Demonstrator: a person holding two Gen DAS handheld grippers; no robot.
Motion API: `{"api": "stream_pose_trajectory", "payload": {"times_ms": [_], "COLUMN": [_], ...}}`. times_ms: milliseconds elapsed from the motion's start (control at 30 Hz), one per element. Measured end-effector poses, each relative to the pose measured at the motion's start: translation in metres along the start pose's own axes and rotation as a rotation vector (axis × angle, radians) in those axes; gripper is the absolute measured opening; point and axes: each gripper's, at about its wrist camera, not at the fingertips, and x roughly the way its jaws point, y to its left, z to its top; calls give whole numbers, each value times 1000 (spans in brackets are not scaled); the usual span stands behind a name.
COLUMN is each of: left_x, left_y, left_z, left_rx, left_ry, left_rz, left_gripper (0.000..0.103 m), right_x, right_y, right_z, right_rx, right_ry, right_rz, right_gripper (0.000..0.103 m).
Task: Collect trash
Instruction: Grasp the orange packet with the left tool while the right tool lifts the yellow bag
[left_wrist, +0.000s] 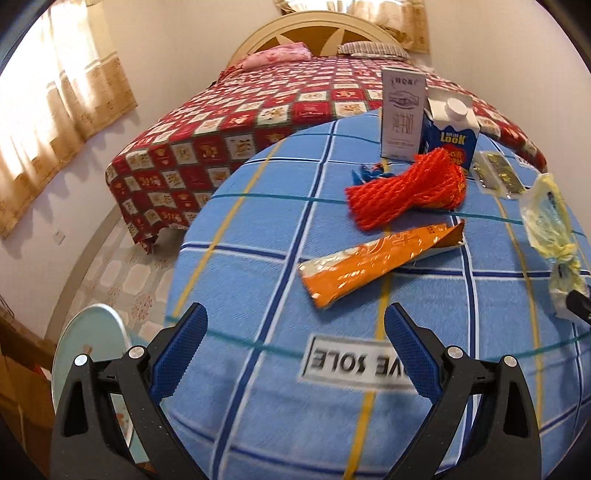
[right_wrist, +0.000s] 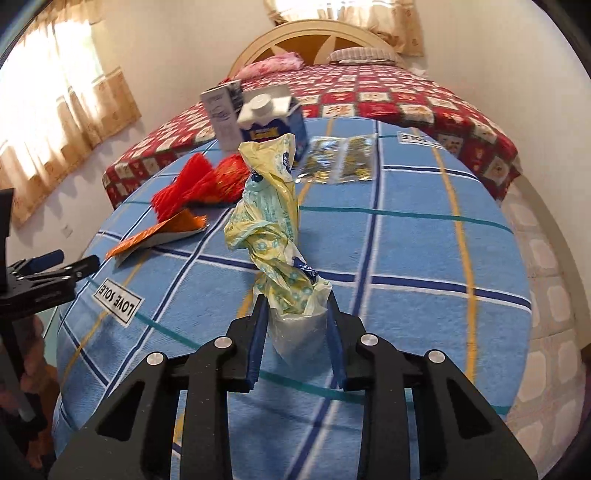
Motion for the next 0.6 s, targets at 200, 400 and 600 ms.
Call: {"api": "stream_pose_trajectory", "payload": {"times_ms": [200,400,600], "left_x": [23,33,29], "left_y": [-18,-29,-28], "left_z": [11,12,2], "left_rx": [77,154,197], "left_ry": [34,61,75], "left_rz": [-30,-77,-106], "left_gripper": [92,62,10], "right_x": [-4,2,1], "right_y": [-3,1,8], "right_z": [-2,-5,-8], "right_rx": [-8,-15,-19], "right_ry": [-11,2,-2], "right_rz": [12,32,41], "right_gripper": [31,31,31]}}
